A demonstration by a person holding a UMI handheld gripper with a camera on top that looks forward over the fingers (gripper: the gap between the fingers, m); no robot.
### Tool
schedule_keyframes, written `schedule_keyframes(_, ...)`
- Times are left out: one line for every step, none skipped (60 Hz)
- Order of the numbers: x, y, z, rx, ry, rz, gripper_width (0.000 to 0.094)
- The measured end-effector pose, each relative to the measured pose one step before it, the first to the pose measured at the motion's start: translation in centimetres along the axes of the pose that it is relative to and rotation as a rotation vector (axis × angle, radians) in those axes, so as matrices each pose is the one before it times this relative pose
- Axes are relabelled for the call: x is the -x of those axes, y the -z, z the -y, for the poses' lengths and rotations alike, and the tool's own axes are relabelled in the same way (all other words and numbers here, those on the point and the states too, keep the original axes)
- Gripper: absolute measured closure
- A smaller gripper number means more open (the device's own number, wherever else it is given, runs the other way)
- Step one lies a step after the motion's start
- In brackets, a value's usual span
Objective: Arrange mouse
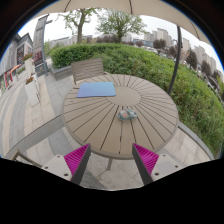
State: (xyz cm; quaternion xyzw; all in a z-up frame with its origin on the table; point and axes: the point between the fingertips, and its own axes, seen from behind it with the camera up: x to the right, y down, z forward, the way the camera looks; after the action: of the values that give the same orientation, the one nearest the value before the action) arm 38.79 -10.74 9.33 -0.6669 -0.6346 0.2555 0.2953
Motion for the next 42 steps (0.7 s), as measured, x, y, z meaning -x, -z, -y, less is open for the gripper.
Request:
schedule_keyframes(-0.461, -0.176, -0.246, -0.00068, -0.0037, -0.00749, 0.0080)
schedule_keyframes(-0.497, -0.189, -0.277, -0.00021, -0.0042, -0.00619, 0.0077)
schedule_keyframes(-0.515, -0.244, -0.242, -0.00039, -0.0048, -0.00531, 0.0077)
schedule_keyframes(-0.529, -0.168, -0.228, -0.00004, -0.0047, -0.00550, 0.0080)
schedule_keyframes(-0.183, -0.186, 1.230, 0.00295, -0.0052, -0.00424, 0.0080)
schedule_keyframes(-0.288, -0.177, -0.104, 0.00211, -0.0048, -0.00590, 0.0079)
schedule_keyframes(-0.247, -0.215, -0.125, 0.00355, -0.0056, -0.00463, 0.0078)
schedule_keyframes(-0.191, -0.182, -0.100, 0.00407, -0.0066, -0.00380, 0.0078)
schedule_keyframes(-0.165, -0.150, -0.087, 0.00370, -0.0066, -0.00324, 0.0076)
schedule_keyframes(0.137, 0.125, 0.026, 0.00163, -0.0058, -0.00442, 0.0074)
schedule_keyframes(-1.401, -1.081, -0.146, -0.00310, -0.0040, 0.00185, 0.0073)
schedule_keyframes(-0.094, -0.119, 0.058, -0.00254, -0.0043, -0.00188, 0.0072)
schedule_keyframes(-0.102, -0.153, 0.077, -0.00375, -0.0028, -0.00162, 0.0071)
schedule_keyframes(-0.101, -0.165, 0.082, -0.00414, -0.0019, -0.00183, 0.0073)
schedule_keyframes(-0.100, -0.181, 0.089, -0.00413, -0.0005, -0.00200, 0.0072)
schedule_keyframes(-0.192, -0.724, 0.144, -0.00320, 0.0003, -0.00229, 0.0072)
schedule_keyframes(-0.663, -0.989, -0.032, -0.00380, 0.0006, -0.00109, 0.0072)
schedule_keyframes(-0.131, -0.270, 0.013, -0.00279, -0.0002, -0.00226, 0.0073)
schedule_keyframes(-0.096, -0.294, 0.092, -0.00375, -0.0009, -0.00085, 0.0073)
schedule_keyframes(-0.045, -0.292, 0.112, -0.00402, -0.0010, 0.00070, 0.0073)
schedule_keyframes(-0.020, -0.863, 0.225, -0.00396, -0.0010, 0.00313, 0.0072)
schedule_keyframes(0.017, -0.351, 0.096, -0.00282, -0.0004, 0.00323, 0.0072)
schedule_keyframes(0.066, -0.370, 0.102, -0.00325, -0.0004, 0.00401, 0.0073)
schedule_keyframes(0.063, -0.402, 0.106, -0.00300, 0.0002, 0.00396, 0.0072)
schedule_keyframes(0.083, -0.388, 0.143, -0.00319, 0.0008, 0.00428, 0.0074)
schedule_keyframes(0.228, -0.416, 0.269, -0.00347, 0.0006, 0.00266, 0.0073)
schedule_keyframes(-0.036, -0.664, 0.204, -0.00551, 0.0012, 0.00231, 0.0072)
schedule_keyframes(-0.011, -0.335, 0.175, -0.00654, 0.0024, 0.00169, 0.0074)
schedule_keyframes(0.038, -0.373, 0.241, -0.00785, 0.0040, 0.00081, 0.0074)
schedule_keyframes(0.020, -0.389, 0.253, -0.00836, 0.0055, 0.00030, 0.0073)
schedule_keyframes(0.146, -0.654, 0.359, -0.00712, 0.0057, -0.00012, 0.0073)
schedule_keyframes(0.032, -0.400, 0.241, -0.00771, 0.0060, -0.00020, 0.0072)
schedule_keyframes(0.044, -0.405, 0.208, -0.00659, 0.0055, -0.00005, 0.0073)
schedule_keyframes(0.078, -0.434, 0.169, -0.00506, 0.0049, 0.00094, 0.0074)
schedule_keyframes(0.106, -0.409, 0.123, -0.00366, 0.0040, 0.00141, 0.0072)
schedule_keyframes(0.094, -0.446, 0.115, -0.00272, 0.0023, 0.00181, 0.0074)
schedule_keyframes(0.081, -0.592, 0.180, -0.00136, 0.0005, 0.00230, 0.0074)
schedule_keyframes(0.114, -0.471, 0.095, -0.00023, -0.0011, 0.00174, 0.0075)
schedule_keyframes(0.138, -0.473, 0.025, 0.00153, -0.0021, 0.00298, 0.0076)
schedule_keyframes(0.160, -0.468, -0.022, 0.00247, -0.0029, 0.00441, 0.0076)
schedule_keyframes(0.176, -0.441, -0.028, 0.00258, -0.0031, 0.00538, 0.0076)
schedule_keyframes(0.088, -0.503, -0.127, -0.00007, -0.0032, 0.00543, 0.0076)
